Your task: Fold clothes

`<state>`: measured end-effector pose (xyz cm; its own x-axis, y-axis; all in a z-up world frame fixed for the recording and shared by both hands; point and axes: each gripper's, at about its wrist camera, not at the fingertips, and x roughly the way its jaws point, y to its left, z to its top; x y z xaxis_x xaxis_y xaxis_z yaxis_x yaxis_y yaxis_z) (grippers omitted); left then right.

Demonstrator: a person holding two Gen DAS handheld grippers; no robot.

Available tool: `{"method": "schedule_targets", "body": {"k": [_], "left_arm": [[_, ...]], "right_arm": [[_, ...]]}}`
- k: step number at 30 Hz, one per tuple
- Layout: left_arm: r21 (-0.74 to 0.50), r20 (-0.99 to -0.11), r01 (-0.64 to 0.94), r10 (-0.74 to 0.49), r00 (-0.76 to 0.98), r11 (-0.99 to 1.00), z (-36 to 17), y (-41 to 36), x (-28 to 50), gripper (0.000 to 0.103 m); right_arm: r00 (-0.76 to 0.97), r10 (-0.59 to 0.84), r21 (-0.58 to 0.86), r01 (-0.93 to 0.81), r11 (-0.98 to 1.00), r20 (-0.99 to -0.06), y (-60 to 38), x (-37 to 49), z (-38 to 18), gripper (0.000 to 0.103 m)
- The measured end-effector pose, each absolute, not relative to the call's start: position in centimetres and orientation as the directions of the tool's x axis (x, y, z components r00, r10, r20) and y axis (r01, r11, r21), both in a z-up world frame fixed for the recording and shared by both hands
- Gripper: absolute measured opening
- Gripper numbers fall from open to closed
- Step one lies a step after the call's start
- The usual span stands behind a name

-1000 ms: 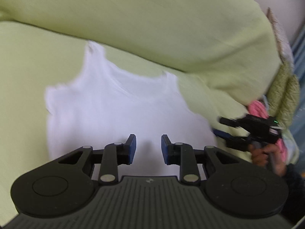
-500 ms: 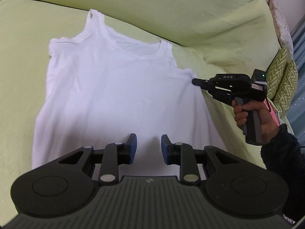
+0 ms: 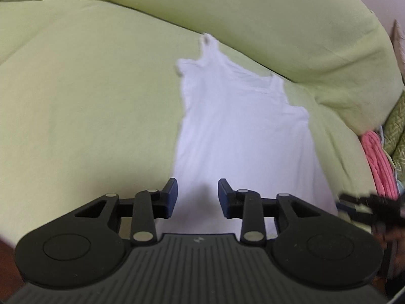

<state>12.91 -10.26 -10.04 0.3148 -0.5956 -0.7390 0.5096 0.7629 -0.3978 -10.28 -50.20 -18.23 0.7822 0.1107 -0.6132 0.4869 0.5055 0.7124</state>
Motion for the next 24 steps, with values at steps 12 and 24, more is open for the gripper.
{"method": "schedule_targets", "body": {"k": [12, 24], "left_arm": [[-0.448, -0.765, 0.46, -0.595, 0.246, 0.767, -12.9, -8.9, 12.6, 0.04], [-0.397, -0.758, 0.555, -0.602, 0.25, 0.731, -10.8, -8.5, 12.1, 0.003]], "right_arm": [[0.781, 0.106, 0.707, 0.488, 0.512, -0.616, -48.4, -13.4, -17.0, 0.045], [0.743, 0.106, 0.66, 0.508, 0.554, -0.661, -48.1, -14.8, -15.4, 0.002]]}}
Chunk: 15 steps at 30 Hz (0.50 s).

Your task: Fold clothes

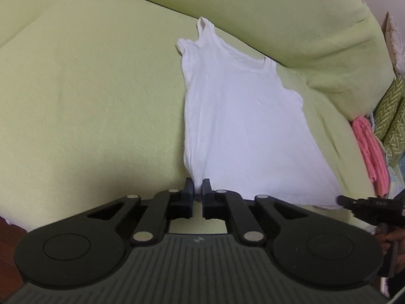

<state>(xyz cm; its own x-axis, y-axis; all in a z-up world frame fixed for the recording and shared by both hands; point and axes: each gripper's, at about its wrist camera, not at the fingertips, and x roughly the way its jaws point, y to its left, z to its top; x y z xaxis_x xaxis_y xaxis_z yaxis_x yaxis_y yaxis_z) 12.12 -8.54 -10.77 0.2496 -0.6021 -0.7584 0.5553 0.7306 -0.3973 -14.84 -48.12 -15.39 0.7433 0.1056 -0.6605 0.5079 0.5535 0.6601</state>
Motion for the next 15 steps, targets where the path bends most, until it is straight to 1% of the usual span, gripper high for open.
{"method": "schedule_targets", "body": {"k": [4, 8, 11, 12, 13, 14, 15], "left_arm": [[-0.375, -0.79, 0.547, -0.567, 0.234, 0.749, -11.8, -8.7, 12.7, 0.003], [-0.314, -0.818, 0.564, -0.519, 0.248, 0.764, -12.8, -9.5, 12.0, 0.004], [-0.262, -0.827, 0.576, -0.488, 0.279, 0.774, -12.9, -10.2, 11.4, 0.007], [-0.244, -0.834, 0.577, -0.472, 0.285, 0.779, -12.7, -10.6, 11.4, 0.008], [-0.226, -0.843, 0.574, -0.453, 0.29, 0.787, -12.5, -10.8, 11.2, 0.011], [-0.198, -0.856, 0.569, -0.424, 0.297, 0.798, -12.1, -11.0, 11.0, 0.02], [-0.156, -0.87, 0.562, -0.382, 0.311, 0.812, -11.8, -11.3, 10.7, 0.022]], "right_arm": [[0.72, 0.117, 0.655, 0.536, 0.533, -0.685, -48.1, -15.0, -16.9, 0.002], [0.704, 0.113, 0.643, 0.554, 0.529, -0.701, -47.4, -14.9, -18.2, 0.001], [0.683, 0.087, 0.594, 0.558, 0.579, -0.726, -46.9, -14.6, -17.5, 0.0], [0.675, 0.077, 0.577, 0.559, 0.595, -0.734, -46.7, -14.5, -17.3, 0.01], [0.664, 0.07, 0.558, 0.562, 0.611, -0.745, -46.3, -14.3, -16.8, 0.015], [0.641, 0.044, 0.518, 0.575, 0.634, -0.766, -45.8, -14.2, -16.1, 0.034], [0.599, -0.019, 0.435, 0.602, 0.669, -0.801, -45.1, -14.2, -15.3, 0.057]]}}
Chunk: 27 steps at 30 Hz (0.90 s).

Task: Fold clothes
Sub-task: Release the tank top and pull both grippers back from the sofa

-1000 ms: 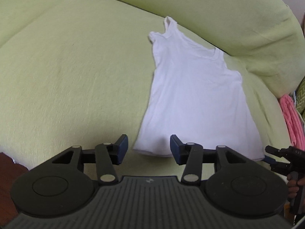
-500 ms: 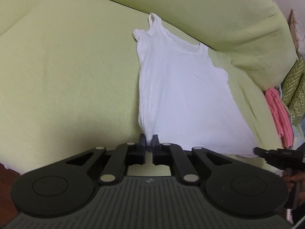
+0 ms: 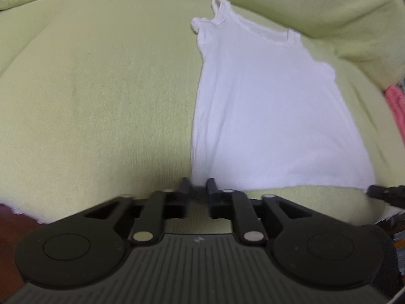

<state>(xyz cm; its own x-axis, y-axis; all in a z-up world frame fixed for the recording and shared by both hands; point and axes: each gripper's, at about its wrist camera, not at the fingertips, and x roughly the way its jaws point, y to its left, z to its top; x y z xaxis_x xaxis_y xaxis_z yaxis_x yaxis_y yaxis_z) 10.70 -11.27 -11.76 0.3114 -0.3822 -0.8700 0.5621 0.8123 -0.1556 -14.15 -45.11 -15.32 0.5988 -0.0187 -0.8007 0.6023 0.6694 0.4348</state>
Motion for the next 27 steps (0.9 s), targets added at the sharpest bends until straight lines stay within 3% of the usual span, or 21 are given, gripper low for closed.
{"method": "schedule_targets", "body": {"k": [2, 5, 10, 17, 27], "left_arm": [[-0.059, -0.894, 0.548, -0.288, 0.343, 0.834, -10.9, -11.6, 9.6, 0.022], [-0.006, -0.905, 0.542, -0.234, 0.354, 0.841, -9.4, -12.2, 7.4, 0.023], [0.01, -0.875, 0.577, -0.273, 0.401, 0.817, -5.9, -14.2, 3.4, 0.032], [0.057, -0.795, 0.612, -0.335, 0.506, 0.788, -1.0, -15.3, -1.8, 0.042], [0.069, -0.776, 0.621, -0.349, 0.525, 0.781, 0.2, -13.9, -7.0, 0.045]], "right_arm": [[0.509, -0.151, 0.258, 0.643, 0.722, -0.847, -43.7, -14.1, -13.7, 0.07], [0.437, -0.306, 0.063, 0.651, 0.756, -0.846, -41.8, -14.5, -11.7, 0.069], [0.561, -0.255, 0.172, 0.597, 0.784, -0.787, -39.0, -15.4, -7.7, 0.07], [0.64, -0.271, 0.146, 0.52, 0.841, -0.719, -34.3, -17.1, -3.6, 0.078], [0.671, -0.296, 0.118, 0.498, 0.859, -0.68, -29.9, -21.4, -1.2, 0.082]]}}
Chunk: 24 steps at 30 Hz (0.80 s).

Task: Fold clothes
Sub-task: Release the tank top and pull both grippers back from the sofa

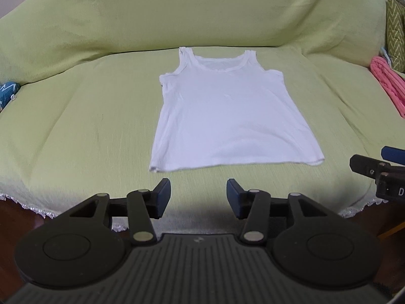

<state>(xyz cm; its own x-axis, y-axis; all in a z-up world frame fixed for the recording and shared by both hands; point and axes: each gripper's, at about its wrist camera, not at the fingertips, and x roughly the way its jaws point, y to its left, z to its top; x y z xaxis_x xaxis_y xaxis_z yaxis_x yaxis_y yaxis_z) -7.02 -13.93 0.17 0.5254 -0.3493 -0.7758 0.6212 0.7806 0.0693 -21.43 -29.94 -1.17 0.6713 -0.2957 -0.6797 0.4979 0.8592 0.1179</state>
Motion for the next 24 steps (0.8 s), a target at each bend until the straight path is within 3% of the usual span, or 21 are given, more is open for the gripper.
{"method": "schedule_targets", "body": {"k": [24], "left_arm": [[0.079, -0.776, 0.607, -0.334, 0.535, 0.79, -0.5, -11.9, -10.4, 0.052]], "right_arm": [[0.678, -0.292, 0.111, 0.485, 0.868, -0.675, -28.3, -23.2, -1.6, 0.088]]}}
